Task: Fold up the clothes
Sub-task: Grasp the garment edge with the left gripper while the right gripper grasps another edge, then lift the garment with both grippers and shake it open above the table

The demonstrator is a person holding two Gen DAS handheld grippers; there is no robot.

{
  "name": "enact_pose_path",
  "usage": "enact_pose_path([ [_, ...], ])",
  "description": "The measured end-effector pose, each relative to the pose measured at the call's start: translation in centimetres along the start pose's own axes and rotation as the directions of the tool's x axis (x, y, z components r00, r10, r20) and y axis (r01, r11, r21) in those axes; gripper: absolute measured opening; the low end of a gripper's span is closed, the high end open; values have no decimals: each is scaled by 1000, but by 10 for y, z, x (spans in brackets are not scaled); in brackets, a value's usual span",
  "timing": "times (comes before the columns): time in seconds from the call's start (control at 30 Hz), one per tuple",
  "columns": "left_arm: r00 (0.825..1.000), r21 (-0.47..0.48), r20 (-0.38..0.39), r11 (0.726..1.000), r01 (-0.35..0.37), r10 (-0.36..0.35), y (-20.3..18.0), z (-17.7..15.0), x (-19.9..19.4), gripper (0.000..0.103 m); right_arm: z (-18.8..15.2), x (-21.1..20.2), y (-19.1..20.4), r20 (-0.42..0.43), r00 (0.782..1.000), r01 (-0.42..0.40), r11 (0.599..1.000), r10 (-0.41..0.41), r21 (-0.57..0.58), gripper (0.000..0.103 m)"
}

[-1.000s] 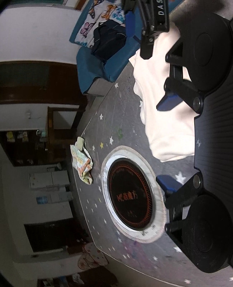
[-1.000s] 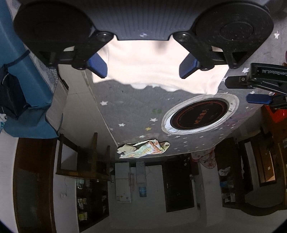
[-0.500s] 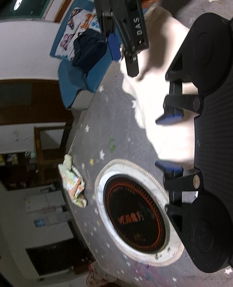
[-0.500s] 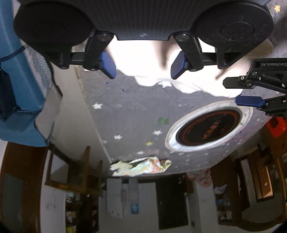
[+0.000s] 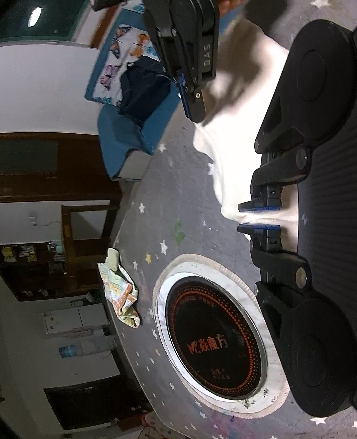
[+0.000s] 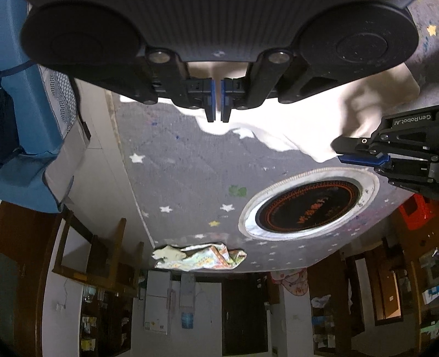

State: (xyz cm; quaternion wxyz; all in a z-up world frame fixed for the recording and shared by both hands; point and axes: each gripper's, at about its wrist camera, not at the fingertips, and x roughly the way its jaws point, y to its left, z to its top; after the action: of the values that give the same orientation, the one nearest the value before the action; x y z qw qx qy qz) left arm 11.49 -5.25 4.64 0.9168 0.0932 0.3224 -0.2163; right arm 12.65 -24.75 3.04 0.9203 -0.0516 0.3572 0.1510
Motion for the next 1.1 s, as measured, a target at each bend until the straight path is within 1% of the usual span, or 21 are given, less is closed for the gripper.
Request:
enact_pose_path([
  [0.07,1000,-6,14,1000,4,-4,1,2,-4,9,2,0,-1,2,1000,15,1000,-15,10,3],
  [0.13,1000,-14,28,1000,9,-9,0,3,-9,9,4,1,-2,4,1000,12,1000,-12,-4,3],
  [0.2,999,-20,37,1000,22,-21,1,4,-11,9,1,5,-3,-9,999,41,999,-41,11,12],
  [0.23,999,-18,34,999,28,-27,0,4,-10,9,0,7,-4,-12,999,37,999,-37,16,35],
  [0.27,999,-15,32,999,34,-33,0,4,-10,9,-2,9,-6,-15,999,32,999,-32,22,52],
  [0.33,999,-13,22,999,45,-45,0,2,-7,10,-7,12,-8,-9,1000,30,999,-30,27,51],
  [0.4,999,-21,2,999,40,-40,2,1,-1,13,-10,18,-8,-38,999,30,999,-30,13,50],
  [0.43,999,-23,-3,999,43,-43,3,1,1,13,-11,20,-6,-40,999,34,999,-35,-11,45],
  [0.47,999,-25,-10,999,41,-41,3,0,3,14,-11,19,-4,-38,998,41,999,-43,-32,36],
  [0.5,999,-24,-20,999,36,-37,3,-1,6,14,-10,19,-2,-36,998,48,997,-50,-53,30],
  [0.57,999,-18,-24,999,36,-37,3,-2,8,14,-8,16,-3,-37,997,69,997,-71,-46,5],
  [0.6,999,-17,-24,999,36,-37,2,-3,8,14,-7,14,-4,-33,997,67,997,-68,-46,2],
  [0.7,999,-12,-24,999,37,-37,0,-7,7,14,-5,7,-5,-15,997,72,996,-73,-56,2],
  [0.8,999,-23,-18,999,34,-35,1,-8,1,37,-3,-1,-2,16,997,74,995,-73,-68,2],
  [0.9,999,3,-23,999,37,-37,-4,-10,-2,40,3,-10,1,50,996,76,995,-72,-68,1],
  [1.0,999,7,-28,999,38,-37,-5,-11,0,40,10,-24,1,95,994,66,996,-61,-57,1],
  [1.07,998,0,-35,999,45,-45,-4,-12,3,38,17,-37,4,134,990,62,997,-54,-55,1],
  [1.1,998,-3,-37,999,44,-44,-4,-12,4,33,20,-44,6,151,987,56,997,-46,-60,1],
])
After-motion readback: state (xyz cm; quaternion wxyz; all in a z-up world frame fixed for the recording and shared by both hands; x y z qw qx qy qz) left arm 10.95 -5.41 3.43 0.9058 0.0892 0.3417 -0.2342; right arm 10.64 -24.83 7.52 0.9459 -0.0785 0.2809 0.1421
